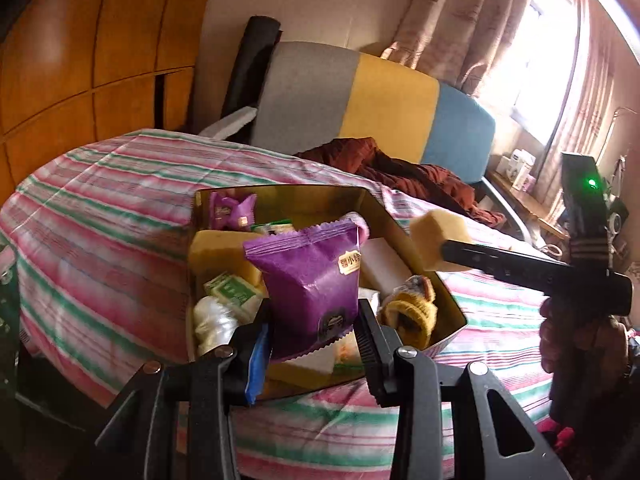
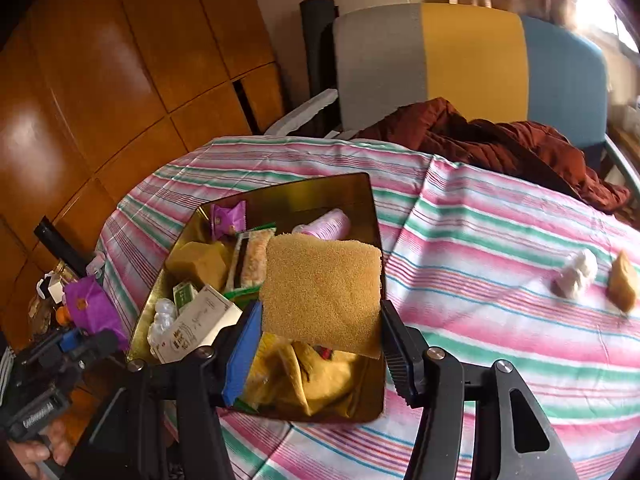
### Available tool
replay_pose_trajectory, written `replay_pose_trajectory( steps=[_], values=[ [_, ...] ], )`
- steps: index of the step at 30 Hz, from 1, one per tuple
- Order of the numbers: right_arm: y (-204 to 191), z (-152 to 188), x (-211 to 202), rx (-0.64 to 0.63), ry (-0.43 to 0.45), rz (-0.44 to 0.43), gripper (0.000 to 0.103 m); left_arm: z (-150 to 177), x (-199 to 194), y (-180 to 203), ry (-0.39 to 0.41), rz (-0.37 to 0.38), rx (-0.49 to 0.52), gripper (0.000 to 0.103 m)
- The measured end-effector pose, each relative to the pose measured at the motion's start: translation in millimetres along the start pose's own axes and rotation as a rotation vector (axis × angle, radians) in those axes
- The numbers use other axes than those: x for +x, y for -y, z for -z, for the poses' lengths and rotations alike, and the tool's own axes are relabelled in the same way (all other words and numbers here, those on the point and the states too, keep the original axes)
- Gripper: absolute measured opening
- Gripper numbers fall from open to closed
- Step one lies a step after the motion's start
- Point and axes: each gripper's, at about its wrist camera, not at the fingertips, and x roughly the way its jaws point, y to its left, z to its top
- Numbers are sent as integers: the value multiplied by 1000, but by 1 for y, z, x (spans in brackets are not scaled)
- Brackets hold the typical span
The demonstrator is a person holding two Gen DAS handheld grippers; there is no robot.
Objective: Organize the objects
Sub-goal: 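Open both tools to drop the packet and sponge into the tray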
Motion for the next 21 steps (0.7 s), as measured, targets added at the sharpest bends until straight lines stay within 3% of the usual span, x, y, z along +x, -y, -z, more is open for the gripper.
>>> replay_pose_trajectory(
  steps=[10,21],
  values=[
    [-22,-16,29,-67,-39,-15,61,-37,32,1,-3,6,-35,39],
    [-28,8,63,-107,-147,-63,60,-69,84,2,-59,-14,-18,39]
  ],
)
